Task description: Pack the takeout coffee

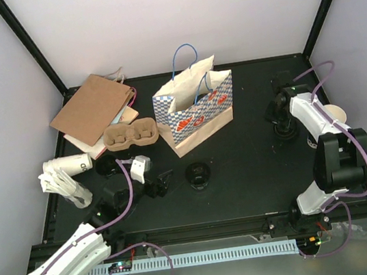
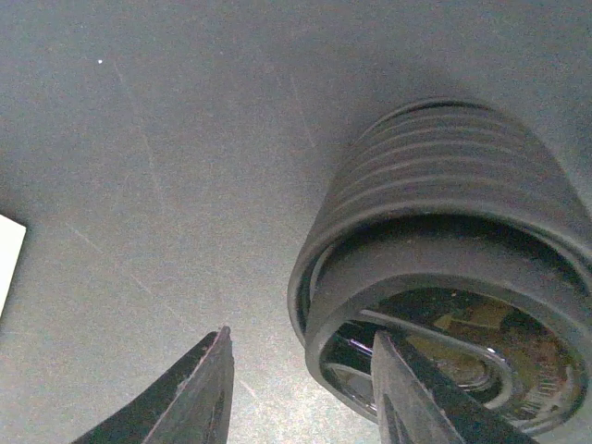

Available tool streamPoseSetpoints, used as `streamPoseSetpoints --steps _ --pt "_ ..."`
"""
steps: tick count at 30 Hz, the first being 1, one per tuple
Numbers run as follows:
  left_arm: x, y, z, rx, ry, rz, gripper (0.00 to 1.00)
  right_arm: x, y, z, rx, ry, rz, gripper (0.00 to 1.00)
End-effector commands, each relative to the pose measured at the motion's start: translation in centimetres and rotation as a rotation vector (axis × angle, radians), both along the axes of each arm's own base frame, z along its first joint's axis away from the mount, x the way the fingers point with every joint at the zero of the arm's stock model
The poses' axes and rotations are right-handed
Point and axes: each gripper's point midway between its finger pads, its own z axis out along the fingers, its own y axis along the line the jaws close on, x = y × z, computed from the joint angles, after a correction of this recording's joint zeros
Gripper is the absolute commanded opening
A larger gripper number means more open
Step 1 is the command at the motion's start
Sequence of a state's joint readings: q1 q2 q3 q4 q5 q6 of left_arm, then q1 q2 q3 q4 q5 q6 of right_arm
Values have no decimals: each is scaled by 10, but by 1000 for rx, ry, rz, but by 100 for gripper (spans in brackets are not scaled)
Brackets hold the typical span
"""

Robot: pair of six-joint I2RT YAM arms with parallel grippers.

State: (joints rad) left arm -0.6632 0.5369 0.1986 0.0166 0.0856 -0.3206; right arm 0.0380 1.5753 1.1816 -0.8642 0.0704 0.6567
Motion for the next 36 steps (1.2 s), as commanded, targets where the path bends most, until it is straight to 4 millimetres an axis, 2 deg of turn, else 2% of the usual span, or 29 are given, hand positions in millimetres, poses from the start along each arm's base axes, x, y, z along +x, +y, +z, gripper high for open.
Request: streamPoseSetpoints --steps 1,14,19,27,29,30,32,34,36 --pt "2 -1 9 -11 -39 1 99 2 -9 23 -58 -29 8 43" --pt "2 -1 8 -8 -37 3 99 12 -28 30 -174 -18 -2 44" --pt "2 -1 8 -8 -36 4 99 15 -31 40 -207 -36 35 50" --pt "3 -2 8 -8 -35 1 99 9 -29 30 -198 -5 52 50" --pt "3 -2 7 -6 -34 1 99 7 -32 33 -218 -2 51 55" --pt "2 -2 7 -7 -35 -1 99 6 -34 35 -227 -2 56 62" --pt "2 -2 8 -8 -36 -1 99 3 -36 39 -254 -1 76 83" --pt "2 -2 8 -9 -36 1 99 -3 -34 43 -300 -1 103 97" --pt "2 -2 8 -8 -37 0 99 -10 -31 44 -359 24 127 100"
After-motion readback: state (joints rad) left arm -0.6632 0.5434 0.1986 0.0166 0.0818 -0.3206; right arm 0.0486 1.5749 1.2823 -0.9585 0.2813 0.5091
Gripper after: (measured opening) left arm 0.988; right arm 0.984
